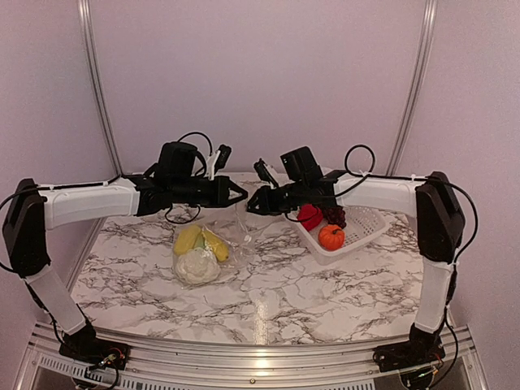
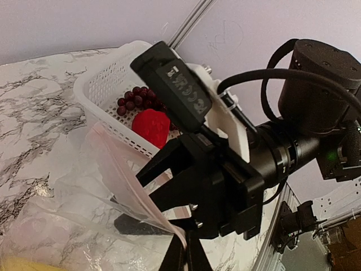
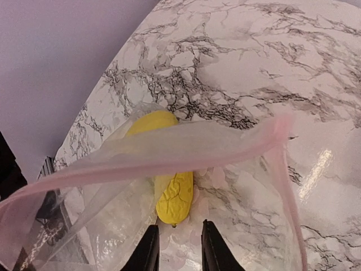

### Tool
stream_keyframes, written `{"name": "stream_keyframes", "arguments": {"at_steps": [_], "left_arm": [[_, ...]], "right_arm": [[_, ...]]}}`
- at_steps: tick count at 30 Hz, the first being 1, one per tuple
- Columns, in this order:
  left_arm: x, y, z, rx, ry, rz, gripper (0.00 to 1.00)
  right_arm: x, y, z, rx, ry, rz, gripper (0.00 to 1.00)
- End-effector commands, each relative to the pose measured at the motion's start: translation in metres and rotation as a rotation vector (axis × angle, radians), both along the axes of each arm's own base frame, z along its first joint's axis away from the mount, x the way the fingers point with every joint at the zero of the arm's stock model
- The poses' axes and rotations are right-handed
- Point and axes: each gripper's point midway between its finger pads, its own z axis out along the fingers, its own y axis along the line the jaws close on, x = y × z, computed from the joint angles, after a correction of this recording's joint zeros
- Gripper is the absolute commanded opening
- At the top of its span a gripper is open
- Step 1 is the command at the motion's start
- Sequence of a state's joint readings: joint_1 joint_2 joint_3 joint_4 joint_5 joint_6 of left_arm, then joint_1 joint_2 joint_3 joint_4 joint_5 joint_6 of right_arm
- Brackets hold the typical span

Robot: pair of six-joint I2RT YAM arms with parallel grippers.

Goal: Open the zip-top bag and remove the fake food

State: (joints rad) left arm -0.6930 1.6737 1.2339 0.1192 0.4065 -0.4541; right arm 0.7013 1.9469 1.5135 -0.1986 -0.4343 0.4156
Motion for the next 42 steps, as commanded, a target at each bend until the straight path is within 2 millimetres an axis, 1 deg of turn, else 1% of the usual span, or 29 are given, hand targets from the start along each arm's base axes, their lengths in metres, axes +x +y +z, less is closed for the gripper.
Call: {"name": "stream_keyframes", "arguments": {"at_steps": [1, 5, 10, 13, 14, 16, 18, 20, 21, 23, 26, 28, 30, 32, 35, 37, 40, 42], "left_arm": [[-0.005, 0.004, 0.027, -0.082, -0.048, 0.015, 0.0], [-0.008, 0.014, 0.026, -0.134, -0.031, 0.058, 0.0], [-0.013, 0.027, 0.024, -0.18, -0.016, 0.097, 0.0], [-0.014, 0.036, 0.018, -0.176, 0.002, 0.131, 0.0], [-0.013, 0.041, 0.019, -0.18, 0.005, 0.15, 0.06], [-0.011, 0.054, 0.016, -0.185, 0.035, 0.204, 0.2], [-0.008, 0.073, 0.011, -0.175, 0.07, 0.273, 0.32], [-0.008, 0.094, 0.007, -0.139, 0.094, 0.358, 0.46], [-0.008, 0.107, 0.003, -0.112, 0.109, 0.408, 0.53], [-0.011, 0.133, -0.011, -0.054, 0.15, 0.505, 0.61], [-0.021, 0.177, -0.052, 0.09, 0.278, 0.653, 0.65], [-0.032, 0.202, -0.079, 0.175, 0.366, 0.724, 0.65], [-0.044, 0.219, -0.103, 0.236, 0.446, 0.769, 0.65], [-0.05, 0.223, -0.119, 0.257, 0.487, 0.773, 0.65], [-0.052, 0.219, -0.136, 0.28, 0.528, 0.749, 0.64], [-0.048, 0.216, -0.142, 0.284, 0.528, 0.733, 0.64], [-0.038, 0.207, -0.146, 0.268, 0.506, 0.709, 0.63], [-0.033, 0.201, -0.152, 0.266, 0.506, 0.685, 0.61]], "right_arm": [[-0.006, 0.026, -0.025, -0.036, 0.074, -0.003, 0.24], [-0.01, 0.042, -0.056, -0.053, 0.125, 0.013, 0.24], [-0.014, 0.053, -0.088, -0.058, 0.162, 0.036, 0.26], [-0.019, 0.056, -0.104, -0.073, 0.175, 0.057, 0.29], [-0.02, 0.055, -0.109, -0.075, 0.178, 0.06, 0.31], [-0.022, 0.053, -0.114, -0.082, 0.181, 0.067, 0.33], [-0.025, 0.052, -0.117, -0.088, 0.185, 0.075, 0.36], [-0.027, 0.051, -0.114, -0.082, 0.182, 0.085, 0.4], [-0.029, 0.051, -0.112, -0.074, 0.18, 0.091, 0.42], [-0.031, 0.051, -0.105, -0.048, 0.172, 0.104, 0.49], [-0.035, 0.055, -0.092, -0.005, 0.146, 0.14, 0.57], [-0.036, 0.058, -0.083, 0.012, 0.128, 0.157, 0.61], [-0.035, 0.06, -0.074, 0.026, 0.111, 0.173, 0.63], [-0.034, 0.063, -0.071, 0.027, 0.105, 0.181, 0.63], [-0.032, 0.066, -0.069, 0.028, 0.105, 0.184, 0.63], [-0.032, 0.068, -0.069, 0.026, 0.105, 0.185, 0.62], [-0.032, 0.07, -0.075, 0.016, 0.112, 0.185, 0.62], [-0.031, 0.071, -0.08, 0.009, 0.12, 0.182, 0.63]]}}
